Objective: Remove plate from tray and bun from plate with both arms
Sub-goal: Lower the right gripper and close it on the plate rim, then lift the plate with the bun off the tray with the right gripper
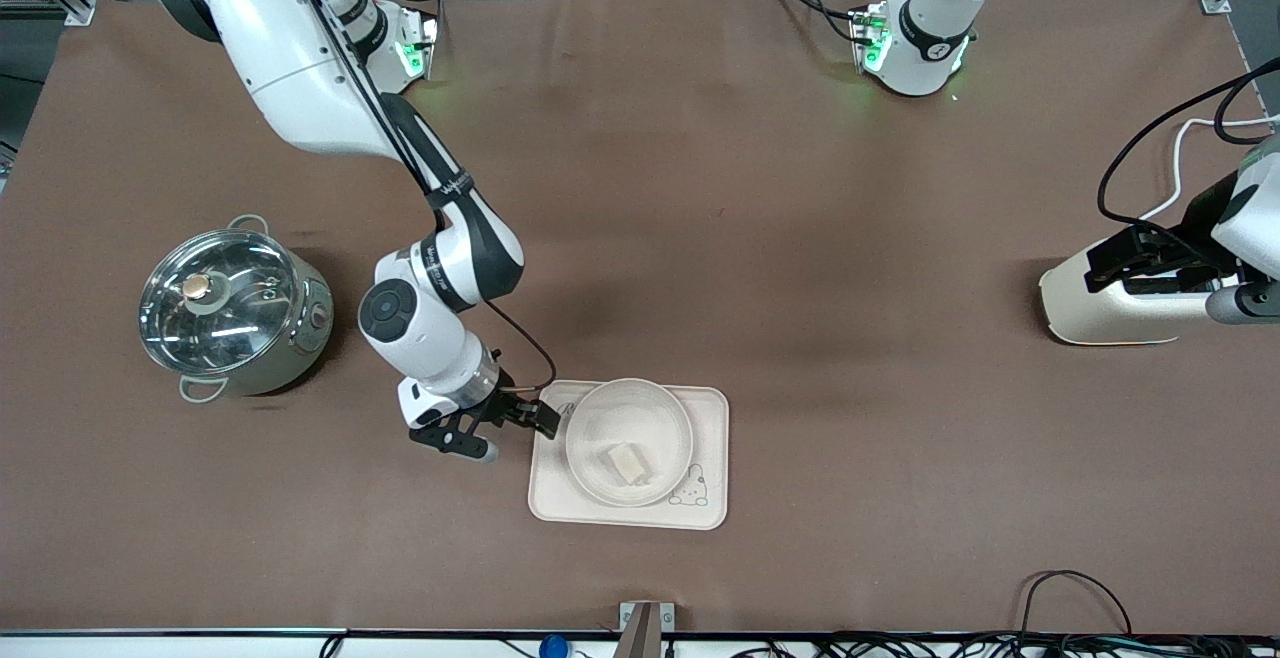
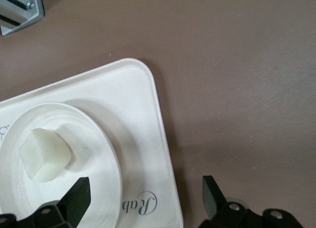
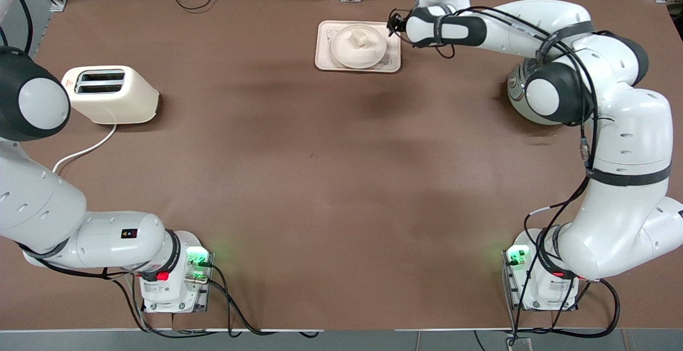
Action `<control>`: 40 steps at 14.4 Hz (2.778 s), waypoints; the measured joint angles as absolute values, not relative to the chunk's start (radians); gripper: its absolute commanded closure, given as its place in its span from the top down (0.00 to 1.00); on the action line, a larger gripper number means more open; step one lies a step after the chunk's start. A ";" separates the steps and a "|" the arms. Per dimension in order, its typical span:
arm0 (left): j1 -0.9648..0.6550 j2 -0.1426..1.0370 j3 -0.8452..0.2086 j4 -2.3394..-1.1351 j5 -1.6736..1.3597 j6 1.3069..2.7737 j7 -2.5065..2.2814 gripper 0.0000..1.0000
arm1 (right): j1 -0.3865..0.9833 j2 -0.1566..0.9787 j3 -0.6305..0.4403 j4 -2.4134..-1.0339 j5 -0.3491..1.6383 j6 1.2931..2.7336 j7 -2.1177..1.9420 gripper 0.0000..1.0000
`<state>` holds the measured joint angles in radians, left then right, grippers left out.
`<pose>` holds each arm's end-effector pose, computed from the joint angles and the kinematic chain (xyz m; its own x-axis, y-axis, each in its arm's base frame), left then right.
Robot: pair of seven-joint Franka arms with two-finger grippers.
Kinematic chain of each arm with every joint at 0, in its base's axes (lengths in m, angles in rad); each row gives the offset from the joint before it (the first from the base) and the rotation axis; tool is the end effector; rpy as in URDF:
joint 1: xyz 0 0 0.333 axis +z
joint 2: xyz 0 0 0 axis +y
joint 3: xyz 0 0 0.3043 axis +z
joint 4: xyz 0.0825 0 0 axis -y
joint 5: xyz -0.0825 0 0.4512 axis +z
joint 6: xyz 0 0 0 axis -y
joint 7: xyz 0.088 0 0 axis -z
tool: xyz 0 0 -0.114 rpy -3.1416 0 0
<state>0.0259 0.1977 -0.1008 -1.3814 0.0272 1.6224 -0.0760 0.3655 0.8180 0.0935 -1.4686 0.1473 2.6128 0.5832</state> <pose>0.6839 -0.0420 0.5844 0.9990 0.0026 0.0447 0.0028 -1.0000 -0.0040 0.7176 0.3380 0.1690 0.9416 -0.2977 0.1574 -0.2373 -0.9182 -0.3172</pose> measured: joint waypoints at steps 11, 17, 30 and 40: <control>0.018 0.200 -0.102 -1.381 0.027 1.623 -0.076 1.00 | 0.437 0.890 0.083 -1.445 0.068 2.697 0.580 0.00; 0.018 0.200 -0.102 -1.381 0.027 1.624 -0.076 1.00 | 0.443 0.942 0.083 -1.401 0.058 2.770 0.580 0.00; 0.018 0.202 -0.102 -1.381 0.027 1.626 -0.076 1.00 | 0.408 0.835 0.114 -1.402 0.187 2.644 0.628 0.00; 0.015 0.219 -0.104 -1.382 0.027 1.626 -0.076 1.00 | 0.426 0.530 0.152 -1.936 0.214 2.778 0.598 0.00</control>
